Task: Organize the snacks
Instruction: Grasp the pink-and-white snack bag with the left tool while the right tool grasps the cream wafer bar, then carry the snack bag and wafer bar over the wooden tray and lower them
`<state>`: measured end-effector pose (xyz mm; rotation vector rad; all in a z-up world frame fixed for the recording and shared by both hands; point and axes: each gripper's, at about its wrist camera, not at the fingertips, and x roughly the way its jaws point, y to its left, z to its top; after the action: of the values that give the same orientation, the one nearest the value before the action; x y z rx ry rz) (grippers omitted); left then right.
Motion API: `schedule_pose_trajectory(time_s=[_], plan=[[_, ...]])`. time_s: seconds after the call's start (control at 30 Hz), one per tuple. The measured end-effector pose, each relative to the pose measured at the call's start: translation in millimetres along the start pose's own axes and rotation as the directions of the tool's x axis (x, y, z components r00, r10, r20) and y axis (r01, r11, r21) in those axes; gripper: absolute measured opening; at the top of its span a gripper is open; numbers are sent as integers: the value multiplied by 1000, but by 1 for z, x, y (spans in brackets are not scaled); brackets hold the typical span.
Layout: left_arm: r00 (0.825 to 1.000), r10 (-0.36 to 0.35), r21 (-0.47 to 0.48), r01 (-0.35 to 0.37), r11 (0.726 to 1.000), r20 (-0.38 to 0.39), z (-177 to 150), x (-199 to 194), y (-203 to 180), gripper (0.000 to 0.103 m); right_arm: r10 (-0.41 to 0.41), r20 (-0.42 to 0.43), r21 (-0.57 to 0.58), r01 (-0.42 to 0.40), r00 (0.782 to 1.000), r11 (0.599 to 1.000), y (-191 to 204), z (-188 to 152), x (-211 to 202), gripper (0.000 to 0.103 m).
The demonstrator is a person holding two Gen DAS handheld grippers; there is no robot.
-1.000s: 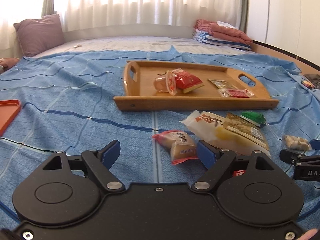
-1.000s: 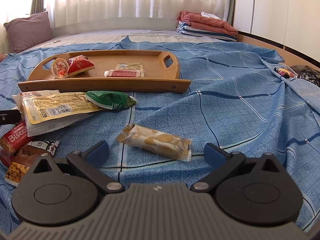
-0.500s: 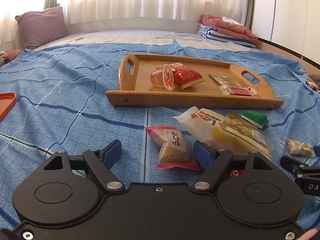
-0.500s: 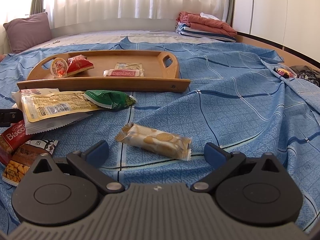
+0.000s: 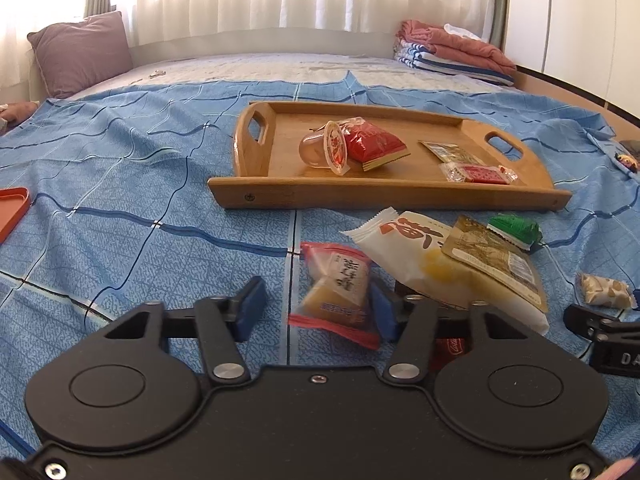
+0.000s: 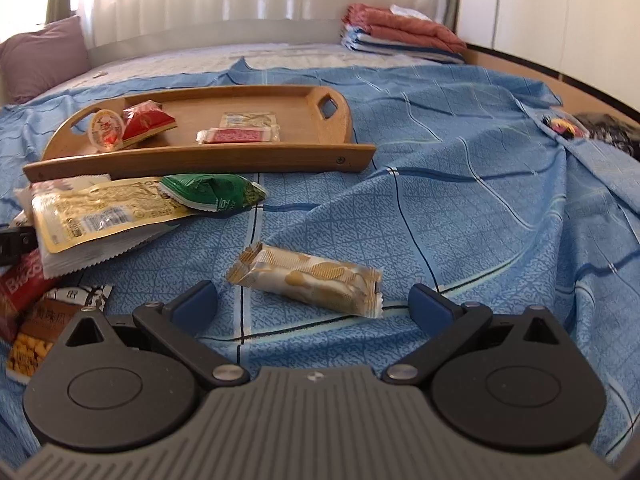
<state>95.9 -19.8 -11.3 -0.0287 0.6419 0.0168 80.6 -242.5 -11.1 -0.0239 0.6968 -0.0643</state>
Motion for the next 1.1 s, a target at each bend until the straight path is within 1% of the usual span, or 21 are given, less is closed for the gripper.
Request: schedule_pose_trajectory(time_s=[0.03, 0.13, 0.23, 0.33, 0.4, 0.43, 0.5, 0.57, 0.63, 0.67, 0.87, 0.97, 1.1], plan=[[1000, -10, 3, 10, 1000, 1, 0, -1, 0, 39, -11, -1, 10, 11, 1000, 1000, 2, 0, 0, 103], [1000, -20, 20, 20, 1000, 3, -1, -4, -1, 37, -34, 4, 66, 33, 999, 997, 3, 0, -3, 103], [999, -32, 15, 32, 999, 2, -1, -7, 2, 37, -37, 19, 112, 35, 999, 993, 4, 1, -7, 103], [999, -34, -1, 34, 999, -1, 0, -9, 6, 37, -24, 37, 149, 18, 999, 989, 5, 4, -10, 98], [1000, -27, -6, 27, 1000, 0, 1, -11, 9, 37, -12, 41, 167, 5, 999, 986, 5, 7, -10, 93], [1000, -23, -9, 23, 1000, -1, 1, -12, 10, 37, -10, 42, 168, 3, 999, 986, 6, 9, -9, 91], [1000, -15, -14, 15, 1000, 0, 1, -14, 13, 37, -13, 45, 167, 5, 999, 986, 9, 10, -8, 82], [1000, -9, -20, 9, 1000, 2, 2, -16, 16, 37, -12, 42, 157, 5, 999, 988, 12, 10, -7, 76], [1000, -4, -23, 4, 1000, 6, 3, -18, 18, 37, -15, 49, 142, 8, 999, 990, 15, 9, -8, 74], [1000, -1, -23, 2, 1000, 9, 3, -19, 20, 37, -11, 52, 131, 4, 999, 991, 17, 9, -9, 70], [999, -2, -19, 2, 1000, 39, 9, -29, 23, 37, 72, 67, 96, -79, 995, 992, 20, 14, -17, 59], [999, -4, -18, 5, 1000, 54, 12, -33, 24, 37, 87, 87, 67, -93, 992, 993, 24, 17, -24, 58], [997, -8, -17, 9, 1000, 73, 21, -36, 26, 37, 108, 109, 61, -115, 988, 991, 26, 23, -31, 57]])
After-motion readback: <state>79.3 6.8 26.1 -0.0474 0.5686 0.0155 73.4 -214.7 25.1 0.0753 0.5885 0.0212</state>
